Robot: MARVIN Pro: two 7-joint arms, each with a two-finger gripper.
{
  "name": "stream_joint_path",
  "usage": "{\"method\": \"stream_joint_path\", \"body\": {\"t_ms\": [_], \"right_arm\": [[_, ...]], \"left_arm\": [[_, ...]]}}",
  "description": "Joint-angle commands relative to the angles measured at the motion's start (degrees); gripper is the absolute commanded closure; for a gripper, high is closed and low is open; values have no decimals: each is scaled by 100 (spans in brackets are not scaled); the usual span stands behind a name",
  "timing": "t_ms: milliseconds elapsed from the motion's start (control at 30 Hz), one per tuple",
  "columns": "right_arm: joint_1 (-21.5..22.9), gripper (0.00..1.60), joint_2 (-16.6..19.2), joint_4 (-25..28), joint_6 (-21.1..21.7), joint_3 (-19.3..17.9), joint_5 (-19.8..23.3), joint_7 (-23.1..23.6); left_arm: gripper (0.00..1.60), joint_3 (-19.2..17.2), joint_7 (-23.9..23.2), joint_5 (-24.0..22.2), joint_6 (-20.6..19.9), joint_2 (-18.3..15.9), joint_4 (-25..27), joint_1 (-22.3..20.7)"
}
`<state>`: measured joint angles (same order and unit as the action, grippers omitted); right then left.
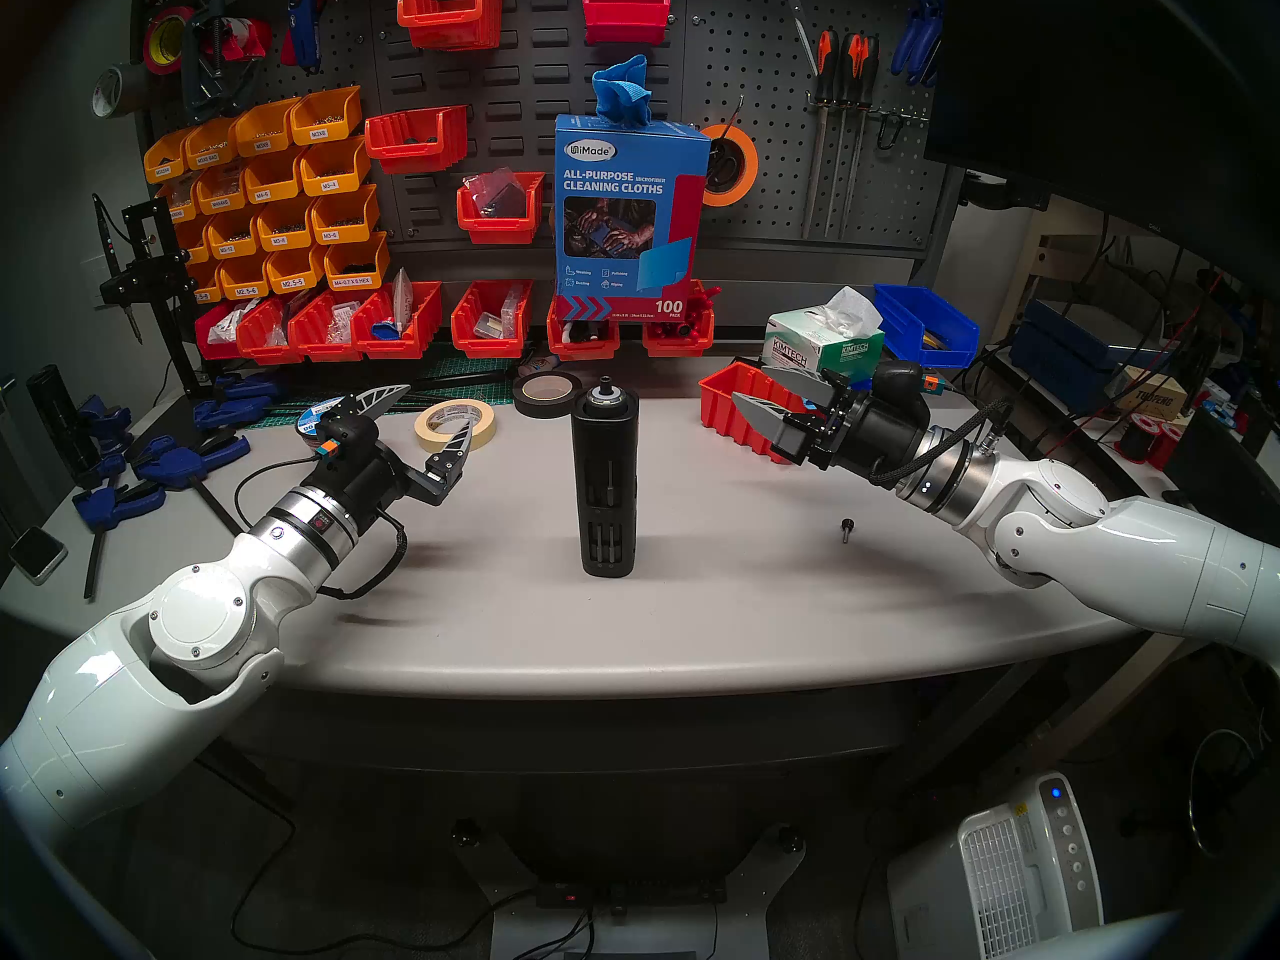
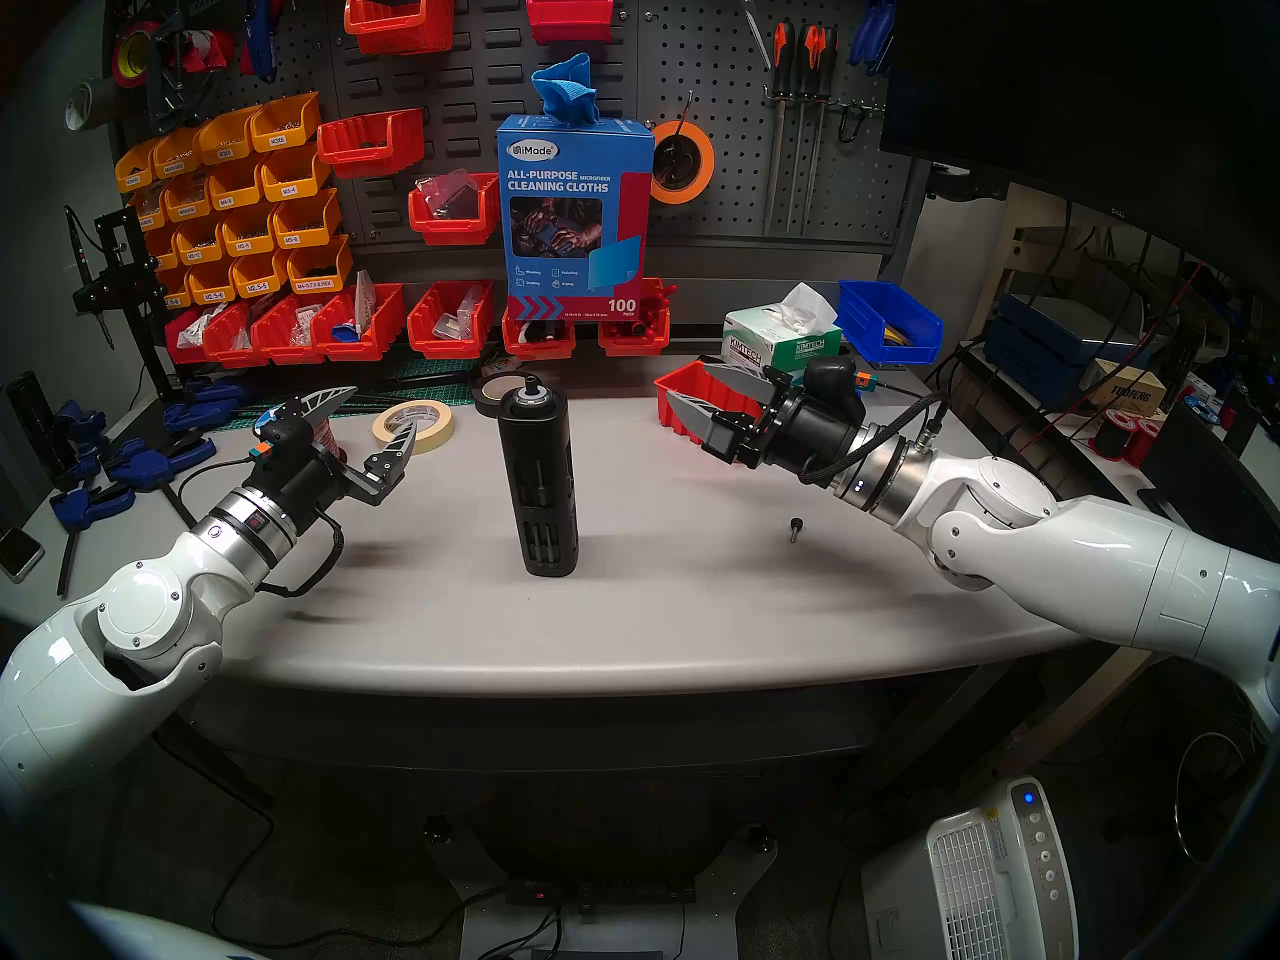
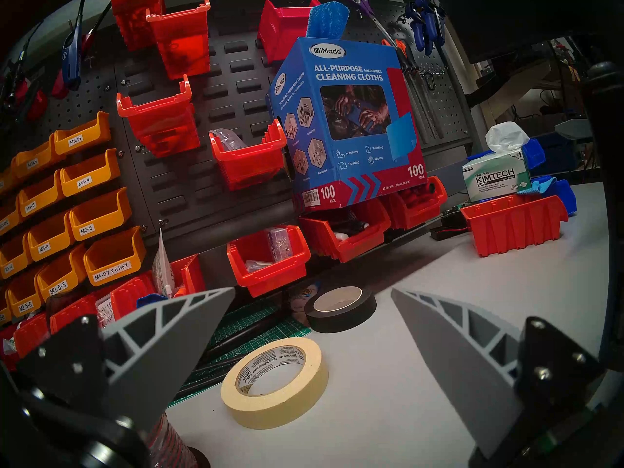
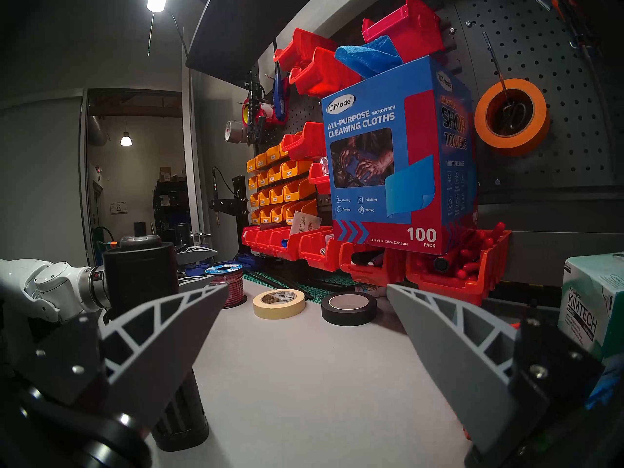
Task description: Pick a screwdriver bit and insert it into the screwdriver
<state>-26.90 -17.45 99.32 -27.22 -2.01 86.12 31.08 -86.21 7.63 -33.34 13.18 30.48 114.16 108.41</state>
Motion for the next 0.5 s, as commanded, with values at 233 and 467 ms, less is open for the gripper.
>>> {"method": "stream_joint_path", "body": {"t_ms": [233, 467], "right_arm": [[146, 0, -94, -14, -50, -123, 31, 200], [180, 0, -97, 56, 83, -110, 26, 544]], "left_arm": [[0, -97, 13, -13, 72, -29, 70, -102], [0, -90, 22, -18, 75, -39, 70, -103]]}}
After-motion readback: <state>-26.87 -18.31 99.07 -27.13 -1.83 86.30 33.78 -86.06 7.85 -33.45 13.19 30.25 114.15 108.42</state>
